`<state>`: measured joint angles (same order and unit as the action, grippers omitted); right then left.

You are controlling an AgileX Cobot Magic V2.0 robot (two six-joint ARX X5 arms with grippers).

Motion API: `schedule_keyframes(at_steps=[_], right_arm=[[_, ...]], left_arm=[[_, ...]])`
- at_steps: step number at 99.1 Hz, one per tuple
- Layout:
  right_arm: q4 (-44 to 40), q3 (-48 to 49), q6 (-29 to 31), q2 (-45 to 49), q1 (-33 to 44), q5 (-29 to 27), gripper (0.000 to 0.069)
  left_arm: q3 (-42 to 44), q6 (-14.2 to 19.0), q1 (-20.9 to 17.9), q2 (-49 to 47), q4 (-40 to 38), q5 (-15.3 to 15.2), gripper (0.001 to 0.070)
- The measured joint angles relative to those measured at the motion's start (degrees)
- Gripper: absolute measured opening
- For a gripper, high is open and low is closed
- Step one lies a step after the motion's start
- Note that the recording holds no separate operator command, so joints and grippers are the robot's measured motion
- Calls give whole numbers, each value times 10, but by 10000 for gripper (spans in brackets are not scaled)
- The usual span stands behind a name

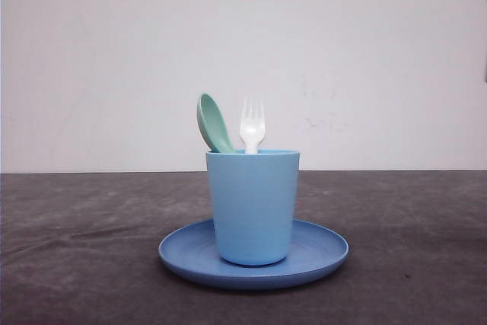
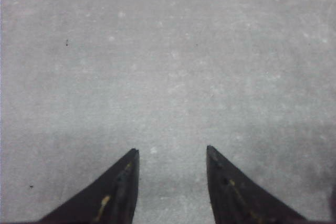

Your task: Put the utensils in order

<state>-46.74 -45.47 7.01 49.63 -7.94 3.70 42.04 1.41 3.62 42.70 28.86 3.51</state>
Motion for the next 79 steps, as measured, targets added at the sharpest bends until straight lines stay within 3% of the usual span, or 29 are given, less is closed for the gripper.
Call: schedule_keyframes(at_steps=[40, 44, 51, 60, 68, 79], right_arm=[[3, 0, -25, 0, 1, 3, 668], [3, 0, -25, 0, 1, 4, 597], [3, 0, -26, 0, 1, 4, 371], [7, 0, -27, 0, 1, 4, 128], [10, 0, -27, 0, 1, 4, 48], [2, 0, -27, 0, 1, 4, 20]], left_arm=[[0, -3, 0, 0, 3, -2, 224], [0, -4, 0, 0, 3, -2, 193], [0, -3, 0, 0, 4, -2, 77], [0, -3, 0, 0, 6, -2, 27], [0, -3, 0, 0, 9, -2, 16], [0, -3, 0, 0, 18, -2, 14]])
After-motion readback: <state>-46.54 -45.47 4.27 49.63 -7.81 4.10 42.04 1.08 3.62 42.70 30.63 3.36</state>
